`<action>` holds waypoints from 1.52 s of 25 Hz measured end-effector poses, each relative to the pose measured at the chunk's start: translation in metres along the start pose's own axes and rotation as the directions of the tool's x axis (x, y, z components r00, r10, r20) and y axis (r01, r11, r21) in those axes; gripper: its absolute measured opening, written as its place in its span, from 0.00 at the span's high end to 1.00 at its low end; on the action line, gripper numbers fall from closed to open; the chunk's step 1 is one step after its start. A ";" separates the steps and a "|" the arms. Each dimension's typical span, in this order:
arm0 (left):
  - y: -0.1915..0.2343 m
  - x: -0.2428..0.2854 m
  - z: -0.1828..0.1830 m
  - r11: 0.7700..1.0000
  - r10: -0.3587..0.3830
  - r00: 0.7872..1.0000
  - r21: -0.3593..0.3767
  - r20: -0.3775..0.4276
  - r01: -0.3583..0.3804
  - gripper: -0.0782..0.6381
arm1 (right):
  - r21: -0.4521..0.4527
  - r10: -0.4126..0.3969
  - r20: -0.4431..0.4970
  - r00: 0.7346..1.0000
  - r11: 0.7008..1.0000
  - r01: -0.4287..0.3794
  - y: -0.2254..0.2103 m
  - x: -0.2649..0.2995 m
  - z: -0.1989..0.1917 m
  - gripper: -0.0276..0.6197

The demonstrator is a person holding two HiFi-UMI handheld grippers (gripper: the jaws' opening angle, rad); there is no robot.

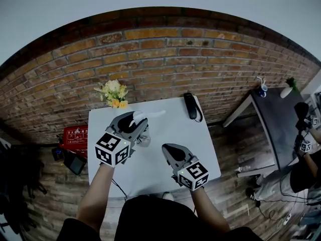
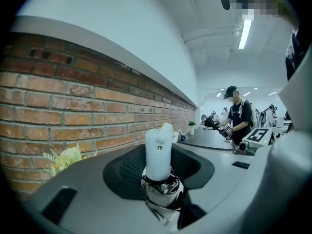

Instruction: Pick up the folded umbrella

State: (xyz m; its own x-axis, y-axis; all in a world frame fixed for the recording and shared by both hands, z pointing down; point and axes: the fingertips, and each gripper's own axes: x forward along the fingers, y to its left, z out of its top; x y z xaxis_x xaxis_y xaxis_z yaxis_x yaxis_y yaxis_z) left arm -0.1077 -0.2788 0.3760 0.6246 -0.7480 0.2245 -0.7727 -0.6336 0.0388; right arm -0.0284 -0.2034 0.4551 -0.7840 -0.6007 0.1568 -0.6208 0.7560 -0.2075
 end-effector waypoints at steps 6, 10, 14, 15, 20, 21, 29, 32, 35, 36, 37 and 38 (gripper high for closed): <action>0.004 -0.009 0.033 1.000 0.003 0.999 -0.007 0.049 -0.002 0.66 | -0.010 0.001 0.043 0.999 1.000 -0.001 -0.003 -0.004 0.021 0.93; 0.007 -0.017 0.052 1.000 -0.007 0.997 -0.025 0.081 0.009 0.66 | -0.011 0.008 0.060 0.998 1.000 -0.008 -0.001 -0.006 0.030 0.93; 0.007 -0.026 0.064 1.000 -0.010 0.996 -0.016 0.094 0.012 0.66 | -0.008 0.009 0.083 0.996 1.000 -0.009 0.001 -0.008 0.040 0.93; 0.007 -0.029 0.066 1.000 -0.011 0.995 -0.012 0.095 0.012 0.66 | -0.008 0.009 0.088 0.996 1.000 -0.008 0.001 -0.010 0.042 0.93; 0.007 -0.039 0.070 1.000 -0.017 0.994 -0.014 0.104 0.019 0.66 | -0.010 0.002 0.104 0.995 1.000 -0.001 0.000 -0.017 0.049 0.93; 0.007 -0.040 0.070 1.000 -0.017 0.994 -0.015 0.106 0.019 0.66 | -0.007 0.001 0.107 0.994 1.000 -0.001 0.000 -0.018 0.050 0.93; 0.006 -0.049 0.066 0.999 -0.021 0.993 -0.045 0.116 0.026 0.66 | 0.005 -0.011 0.112 0.994 1.000 0.011 0.003 -0.027 0.046 0.93; 0.006 -0.052 0.063 0.999 -0.017 0.993 -0.049 0.113 0.023 0.66 | 0.004 -0.004 0.110 0.994 1.000 0.004 0.006 -0.028 0.045 0.93; 0.006 -0.055 0.061 0.998 -0.016 0.993 -0.056 0.114 0.022 0.66 | 0.005 -0.004 0.113 0.994 1.000 0.004 0.008 -0.030 0.045 0.93; 0.006 -0.056 0.060 0.998 -0.016 0.993 -0.061 0.117 0.023 0.66 | 0.007 -0.004 0.113 0.994 1.000 0.004 0.009 -0.030 0.044 0.93; 0.006 -0.056 0.060 0.997 -0.016 0.993 -0.067 0.119 0.024 0.66 | 0.007 -0.005 0.113 0.994 1.000 0.004 0.009 -0.031 0.044 0.93; 0.006 -0.057 0.060 0.997 -0.017 0.993 -0.071 0.121 0.025 0.66 | 0.008 -0.006 0.113 0.994 1.000 0.005 0.009 -0.031 0.043 0.93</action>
State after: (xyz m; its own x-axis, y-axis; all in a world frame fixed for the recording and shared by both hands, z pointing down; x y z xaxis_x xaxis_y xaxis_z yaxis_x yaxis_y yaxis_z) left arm -0.1409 -0.2515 0.3053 0.6465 -0.7557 0.1048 -0.7627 -0.6367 0.1132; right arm -0.0095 -0.1888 0.4062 -0.7747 -0.6305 0.0479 -0.6246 0.7511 -0.2140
